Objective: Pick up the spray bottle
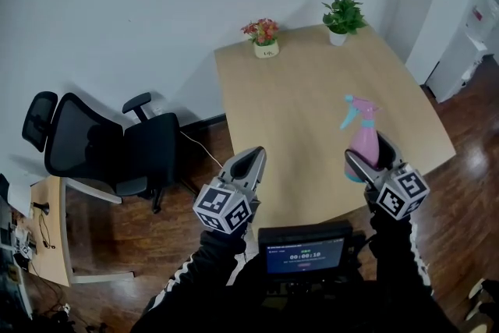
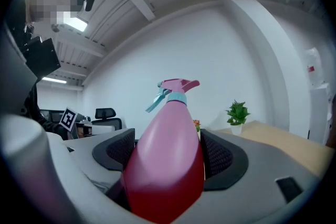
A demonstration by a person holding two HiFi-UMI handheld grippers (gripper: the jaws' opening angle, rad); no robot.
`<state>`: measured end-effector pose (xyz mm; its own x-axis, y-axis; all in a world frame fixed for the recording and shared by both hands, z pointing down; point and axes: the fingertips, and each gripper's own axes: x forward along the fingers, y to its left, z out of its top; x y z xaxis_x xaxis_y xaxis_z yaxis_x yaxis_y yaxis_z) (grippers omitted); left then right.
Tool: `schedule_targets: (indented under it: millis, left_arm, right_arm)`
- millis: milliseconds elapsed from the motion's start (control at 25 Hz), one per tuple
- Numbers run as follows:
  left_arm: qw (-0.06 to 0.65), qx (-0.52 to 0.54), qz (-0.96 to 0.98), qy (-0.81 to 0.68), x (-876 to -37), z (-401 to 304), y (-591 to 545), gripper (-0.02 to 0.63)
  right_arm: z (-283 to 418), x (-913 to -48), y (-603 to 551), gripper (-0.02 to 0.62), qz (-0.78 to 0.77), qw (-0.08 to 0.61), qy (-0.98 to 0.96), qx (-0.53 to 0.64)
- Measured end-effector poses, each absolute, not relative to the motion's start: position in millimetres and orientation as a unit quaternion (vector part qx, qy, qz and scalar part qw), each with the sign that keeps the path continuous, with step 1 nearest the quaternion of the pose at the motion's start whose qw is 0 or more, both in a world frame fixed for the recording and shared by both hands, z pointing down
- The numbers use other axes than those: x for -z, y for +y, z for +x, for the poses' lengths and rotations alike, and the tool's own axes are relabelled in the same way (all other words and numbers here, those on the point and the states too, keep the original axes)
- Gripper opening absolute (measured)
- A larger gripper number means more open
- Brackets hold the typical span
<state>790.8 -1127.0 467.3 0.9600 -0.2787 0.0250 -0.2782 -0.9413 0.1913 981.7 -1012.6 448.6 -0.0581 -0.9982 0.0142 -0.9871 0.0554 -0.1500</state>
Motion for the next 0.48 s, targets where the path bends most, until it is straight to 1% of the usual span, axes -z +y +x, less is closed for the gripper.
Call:
schedule_targets:
  millis: [200,480]
  left_arm:
    - [0.091,0.01,0.985,-0.145,-451,776,-1117,0.008]
    - [0.096,0.007,0.986,-0.139,-458,774,-1110,0.008]
  right_arm:
    - [973,-429,-990,0.37,-0.696,0.06,0.715,0.037]
    - [968,-427,-980,0.37,-0.699,0.054,0.712,0.022]
